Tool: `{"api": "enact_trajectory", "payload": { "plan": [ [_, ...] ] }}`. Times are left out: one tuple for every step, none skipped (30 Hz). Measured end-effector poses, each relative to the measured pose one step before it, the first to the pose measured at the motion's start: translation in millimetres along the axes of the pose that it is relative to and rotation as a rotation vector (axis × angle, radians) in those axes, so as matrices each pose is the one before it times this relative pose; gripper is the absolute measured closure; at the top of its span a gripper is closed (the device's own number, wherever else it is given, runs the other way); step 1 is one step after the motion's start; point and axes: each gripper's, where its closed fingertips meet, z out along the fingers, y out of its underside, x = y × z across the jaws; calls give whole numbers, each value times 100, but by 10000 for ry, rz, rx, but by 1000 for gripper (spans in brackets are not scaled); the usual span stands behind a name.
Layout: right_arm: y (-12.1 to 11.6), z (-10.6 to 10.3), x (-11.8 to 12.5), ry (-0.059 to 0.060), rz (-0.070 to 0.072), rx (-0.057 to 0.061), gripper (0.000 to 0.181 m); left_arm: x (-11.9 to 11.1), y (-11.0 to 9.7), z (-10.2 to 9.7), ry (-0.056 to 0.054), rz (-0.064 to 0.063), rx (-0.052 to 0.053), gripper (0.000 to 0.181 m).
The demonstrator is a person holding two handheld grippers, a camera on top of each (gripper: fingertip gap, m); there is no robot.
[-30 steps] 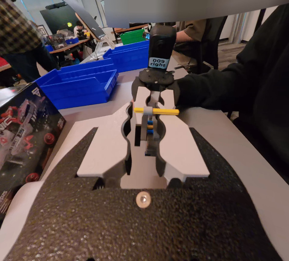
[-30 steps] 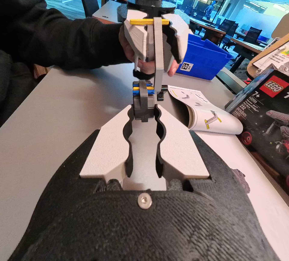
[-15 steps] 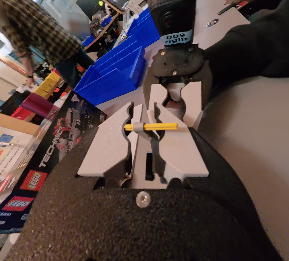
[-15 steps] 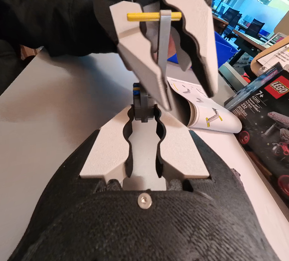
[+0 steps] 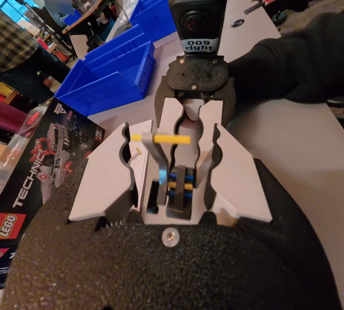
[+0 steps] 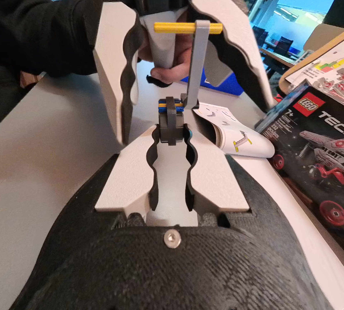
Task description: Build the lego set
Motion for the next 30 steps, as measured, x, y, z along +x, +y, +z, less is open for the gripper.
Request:
{"api": "enact_trajectory", "payload": {
  "plan": [
    [-175, -245, 192, 64, 106, 138, 158, -253, -75, -478, -41, -148, 235, 95],
    [-362, -244, 157, 31, 148, 246, 158, -270, 14, -521, -1, -188, 193, 97],
    [-547, -254, 163, 34, 168, 341, 158, -332, 53, -543, -5, -182, 176, 99],
    [-661, -256, 132, 24, 156, 398, 158, -461, 40, -543, -78, -177, 166, 101],
    [-696, -255, 62, -14, 161, 418, 158, -380, 94, -527, -19, -214, 114, 104],
    [-601, -234, 69, -1, 139, 365, 158, -170, 75, -470, 146, -292, 98, 105],
    [-408, -196, 120, 51, 73, 241, 158, -146, -25, -403, 156, -359, 143, 106],
    [-121, -124, 113, 48, 19, 64, 158, -295, -158, -335, 28, -326, 200, 110],
    [137, -48, 16, -7, -5, -80, 158, -226, -320, -263, 1, -173, 265, 116],
    [290, 42, -37, -20, -22, -165, 158, 58, -447, -231, 95, 18, 317, 119],
    [283, 107, -79, -32, -40, -161, 158, 223, -527, -234, 130, 159, 312, 124],
    [196, 119, -130, -61, -18, -115, 158, 338, -528, -221, 145, 245, 253, 125],
    [102, 121, -138, -69, -9, -62, 158, 368, -477, -203, 150, 256, 193, 125],
    [47, 104, -130, -67, -2, -35, 158, 241, -387, -121, 98, 147, 142, 125],
    [35, 71, -96, -54, 18, -14, 158, 111, -178, -16, 70, -6, 71, 129],
    [20, 57, -79, -45, 32, -8, 158, -31, 29, 28, 37, -57, 21, 136],
    [21, 26, -94, -65, 30, -13, 157, -211, 139, 43, -58, -26, 38, 146],
    [34, 12, -109, -65, 32, -10, 157, -322, 229, 17, -120, -31, 26, 151],
    [20, 4, -34, -18, 16, -7, 157, -169, 354, -16, -24, -72, -81, 157],
    [-21, -6, -6, -4, 19, 17, 157, 83, 479, -6, 132, -78, -187, 163],
    [-80, -22, -76, -72, 68, 55, 157, 71, 506, -10, 110, -57, -210, 169],
    [-29, -24, -79, -78, 101, 29, 158, -82, 315, -29, 2, -71, -81, 170],
    [80, 6, 12, -16, 47, -34, 158, -72, 126, -78, 22, -123, 43, 172],
    [23, 19, -44, -32, 7, -16, 158, -4, 114, -91, 85, -191, 48, 173],
    [-19, 14, -56, -29, 10, 13, 158, 24, 76, -111, 106, -210, 69, 174],
    [-1, 24, -38, -25, 15, 8, 158, 64, 58, -123, 122, -183, 81, 174],
    [-60, 8, -58, -39, 25, 38, 158, 8, 78, -93, 72, -156, 68, 173],
    [-135, -40, -27, -30, 45, 76, 158, -93, 123, -93, 9, -126, 29, 175],
    [-139, -60, 37, 5, 31, 87, 158, -93, 130, -103, -6, -88, 17, 176],
    [-157, -61, -7, -16, 34, 90, 158, -57, 112, -68, 7, -68, 30, 176]
  ]
}}
